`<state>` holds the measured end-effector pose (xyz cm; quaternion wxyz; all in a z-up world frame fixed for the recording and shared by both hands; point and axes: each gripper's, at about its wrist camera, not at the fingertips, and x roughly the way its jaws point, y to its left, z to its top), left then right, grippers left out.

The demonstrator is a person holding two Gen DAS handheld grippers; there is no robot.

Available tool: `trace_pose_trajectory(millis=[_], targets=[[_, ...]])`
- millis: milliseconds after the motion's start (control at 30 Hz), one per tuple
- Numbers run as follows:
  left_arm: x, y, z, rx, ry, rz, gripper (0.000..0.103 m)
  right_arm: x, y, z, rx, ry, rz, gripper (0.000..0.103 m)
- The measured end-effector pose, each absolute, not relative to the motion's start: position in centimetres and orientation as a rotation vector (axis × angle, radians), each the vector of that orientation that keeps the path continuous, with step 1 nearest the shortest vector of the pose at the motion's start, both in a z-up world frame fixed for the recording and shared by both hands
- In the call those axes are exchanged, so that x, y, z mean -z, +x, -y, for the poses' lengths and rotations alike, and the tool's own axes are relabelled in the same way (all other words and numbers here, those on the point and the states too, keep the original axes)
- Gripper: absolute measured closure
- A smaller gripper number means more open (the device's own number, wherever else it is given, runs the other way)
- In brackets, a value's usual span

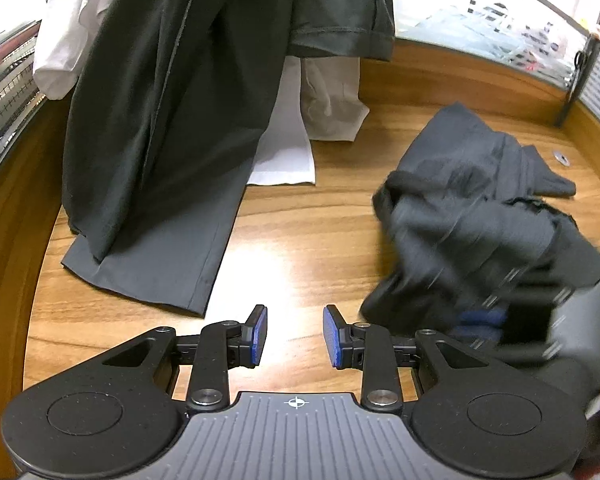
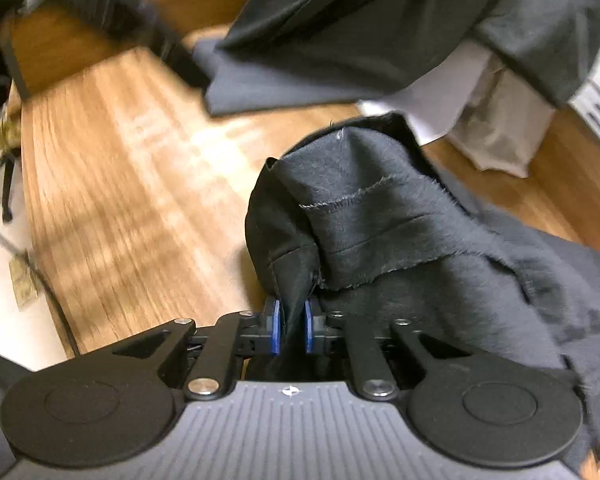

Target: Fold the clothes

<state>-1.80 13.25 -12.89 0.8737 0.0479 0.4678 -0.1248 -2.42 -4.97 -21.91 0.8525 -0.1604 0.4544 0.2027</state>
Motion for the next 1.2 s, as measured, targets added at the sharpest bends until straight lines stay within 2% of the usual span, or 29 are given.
trace_pose_trajectory(millis=[433, 667, 1000, 1133, 1200], targets=[[13.4, -1.9, -6.5, 0.42, 0.15, -0.939, 0.07, 9.7, -3.6, 17.5, -0.193, -0.016, -0.789, 0.092], [12.8, -0.8, -0.6, 0.543, 0.204, -0.891, 0.069, 6.7, -3.3, 25.4, -0.06, 0.044, -0.745, 0.092], [12.1, 2.0, 4.1, 0.569, 0.228, -0.861, 0.063, 8.6, -1.7, 38.0, 0.17, 0.139, -0.768, 0.092], [11.7, 3.7, 5.1, 0.562, 0.237, -0.85, 0.052, 11.6, -1.1, 42.9, 0.262, 0.183, -0.812, 0.091], [11.5, 4.6, 5.8, 0.565, 0.239, -0.845, 0.051, 13.5, -1.0, 44.9, 0.289, 0.215, -0.846, 0.09]])
